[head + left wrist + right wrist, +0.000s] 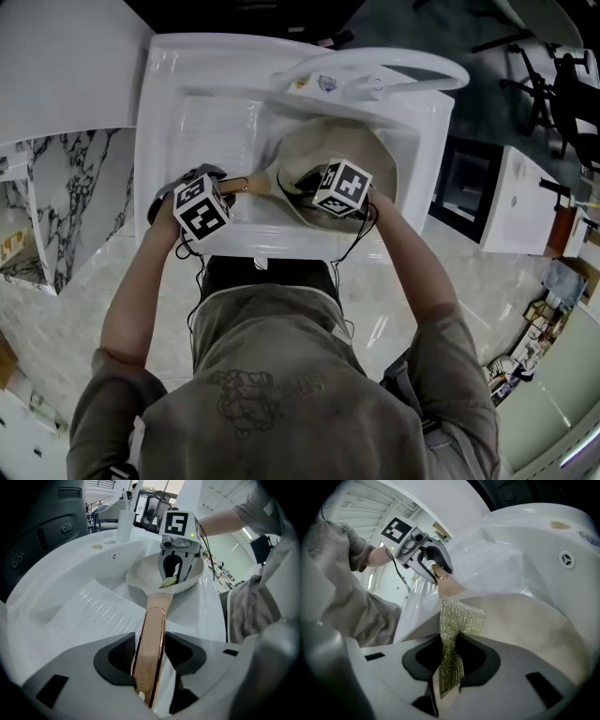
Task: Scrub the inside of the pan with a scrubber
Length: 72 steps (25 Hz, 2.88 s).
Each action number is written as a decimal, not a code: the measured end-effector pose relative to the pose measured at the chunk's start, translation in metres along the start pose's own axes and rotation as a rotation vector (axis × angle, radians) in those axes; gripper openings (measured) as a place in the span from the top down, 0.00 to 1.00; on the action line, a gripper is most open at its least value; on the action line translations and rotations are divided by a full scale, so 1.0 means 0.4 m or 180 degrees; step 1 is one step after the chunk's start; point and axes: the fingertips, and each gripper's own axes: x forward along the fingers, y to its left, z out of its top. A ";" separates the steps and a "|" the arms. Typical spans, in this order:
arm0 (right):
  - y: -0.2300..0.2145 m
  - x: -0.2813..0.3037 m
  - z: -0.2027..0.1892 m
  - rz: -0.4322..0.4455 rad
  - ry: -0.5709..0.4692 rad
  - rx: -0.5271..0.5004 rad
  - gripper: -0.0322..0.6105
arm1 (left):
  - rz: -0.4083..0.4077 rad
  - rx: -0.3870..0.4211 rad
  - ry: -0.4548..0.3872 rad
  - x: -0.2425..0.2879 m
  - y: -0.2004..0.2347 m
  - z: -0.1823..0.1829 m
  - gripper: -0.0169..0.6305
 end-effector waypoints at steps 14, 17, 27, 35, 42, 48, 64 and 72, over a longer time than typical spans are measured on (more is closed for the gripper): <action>0.141 -0.147 -0.133 0.1046 0.0490 0.0107 0.82 | 0.0016 0.0094 -0.0052 -0.001 -0.007 0.000 0.68; 0.099 -0.212 -0.113 0.0611 0.0184 0.0150 0.83 | 0.0043 0.0129 -0.0098 0.000 -0.010 0.002 0.69; -0.274 -0.369 -0.061 -0.2767 -0.0103 -0.0358 0.83 | 0.0016 0.0237 -0.0153 -0.002 -0.013 0.003 0.70; -0.383 -0.266 -0.121 -0.3128 0.0357 -0.0338 0.82 | -0.0028 0.0280 -0.0147 -0.001 -0.014 0.005 0.70; -0.361 -0.143 -0.156 -0.2533 0.0700 -0.0286 0.82 | -0.0042 0.0300 -0.0177 -0.003 -0.015 0.006 0.70; -0.236 -0.063 -0.187 -0.1595 0.1025 -0.0323 0.82 | -0.0040 0.0290 -0.0180 -0.002 -0.013 0.006 0.70; 0.105 -0.075 -0.188 0.0642 0.1395 0.0202 0.82 | -0.0023 0.0290 -0.0194 -0.001 -0.017 0.005 0.70; 0.165 -0.181 -0.149 0.1274 0.1040 0.0674 0.83 | -0.0035 0.0275 -0.0181 0.000 -0.017 0.005 0.70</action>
